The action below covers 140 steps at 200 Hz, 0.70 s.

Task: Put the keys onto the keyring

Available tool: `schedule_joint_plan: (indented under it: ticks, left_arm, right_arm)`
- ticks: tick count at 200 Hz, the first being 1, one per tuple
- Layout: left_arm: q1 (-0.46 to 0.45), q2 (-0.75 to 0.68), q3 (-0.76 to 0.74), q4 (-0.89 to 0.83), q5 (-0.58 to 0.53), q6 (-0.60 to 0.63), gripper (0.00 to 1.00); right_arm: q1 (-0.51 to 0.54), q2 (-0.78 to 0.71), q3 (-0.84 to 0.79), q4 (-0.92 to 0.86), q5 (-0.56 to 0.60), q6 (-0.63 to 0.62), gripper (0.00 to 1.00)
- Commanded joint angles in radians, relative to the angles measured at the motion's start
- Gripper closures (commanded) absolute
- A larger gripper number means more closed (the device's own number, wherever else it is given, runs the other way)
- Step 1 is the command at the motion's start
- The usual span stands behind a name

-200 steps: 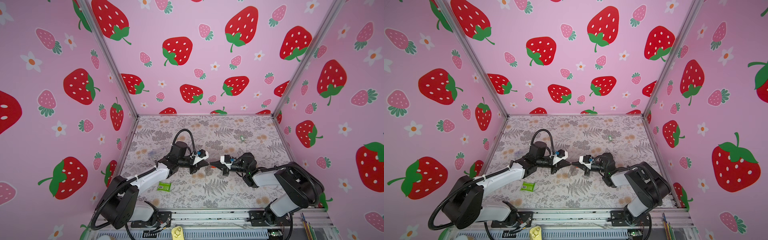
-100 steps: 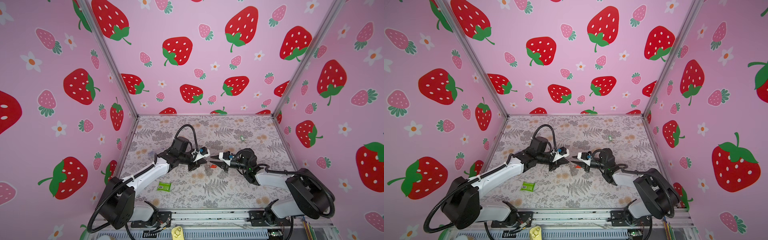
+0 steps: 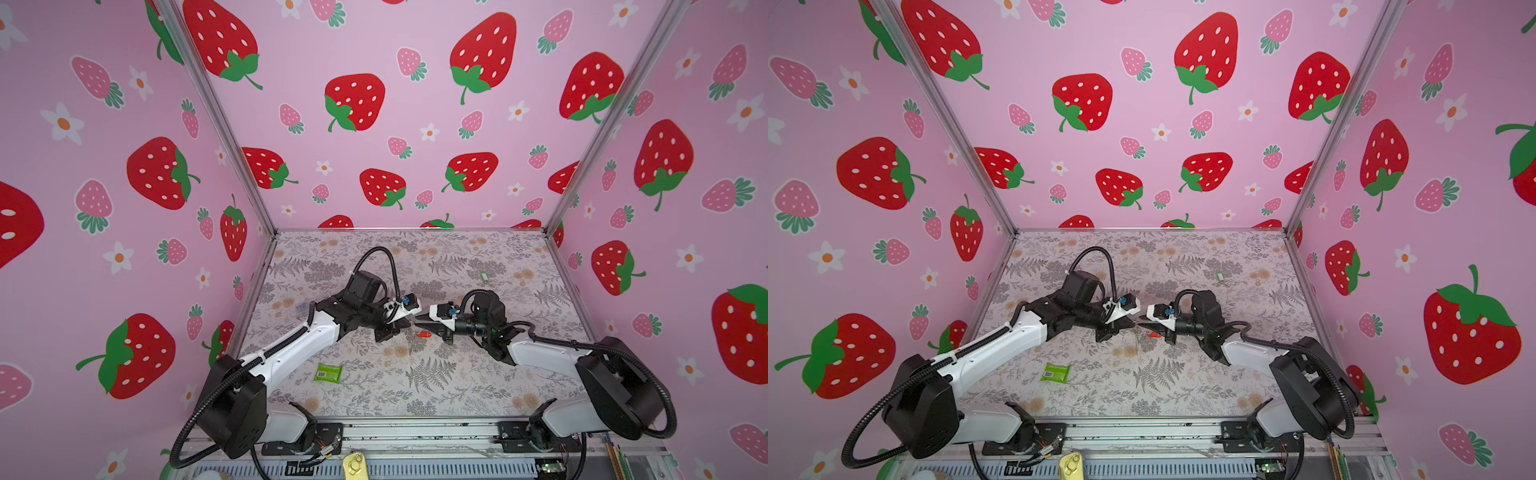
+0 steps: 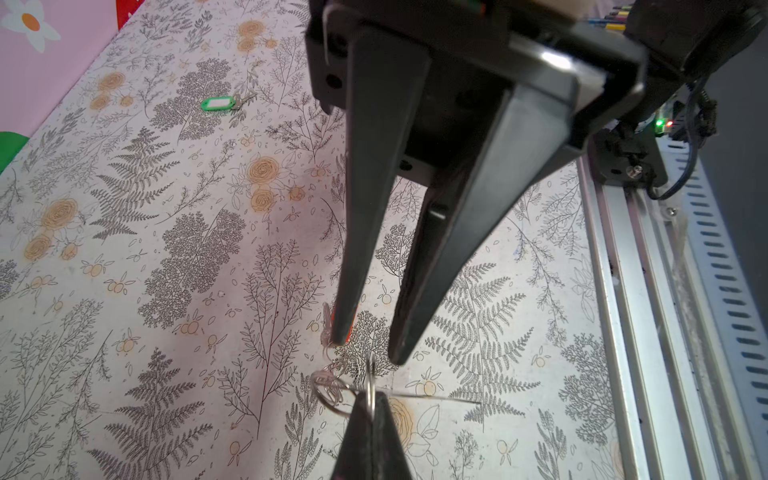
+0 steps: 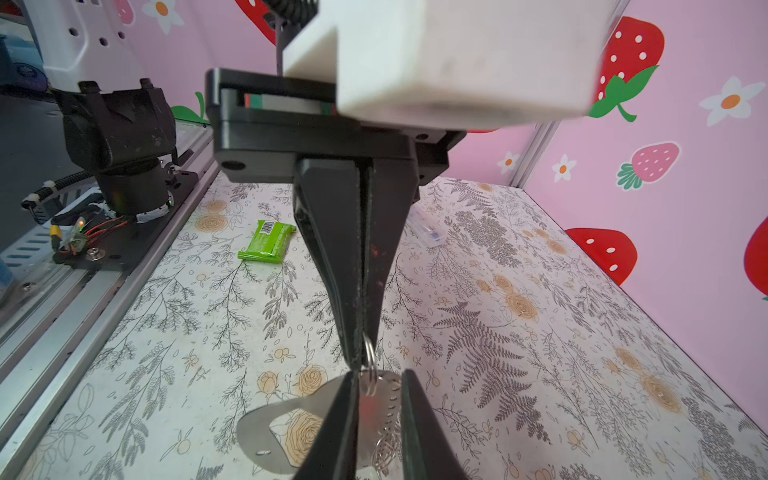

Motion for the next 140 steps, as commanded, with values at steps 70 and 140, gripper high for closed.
schedule_joint_plan:
  ticks: [70, 140]
  left_arm:
    - [-0.035, 0.006, 0.056, -0.048, -0.023, 0.022, 1.00]
    - [-0.036, -0.023, 0.012, -0.001, -0.039, -0.006, 0.85]
  right_arm:
    - [0.025, 0.017, 0.021, -0.020, 0.019, -0.024, 0.83]
    - [0.025, 0.002, -0.019, 0.027, 0.020, -0.006, 0.97]
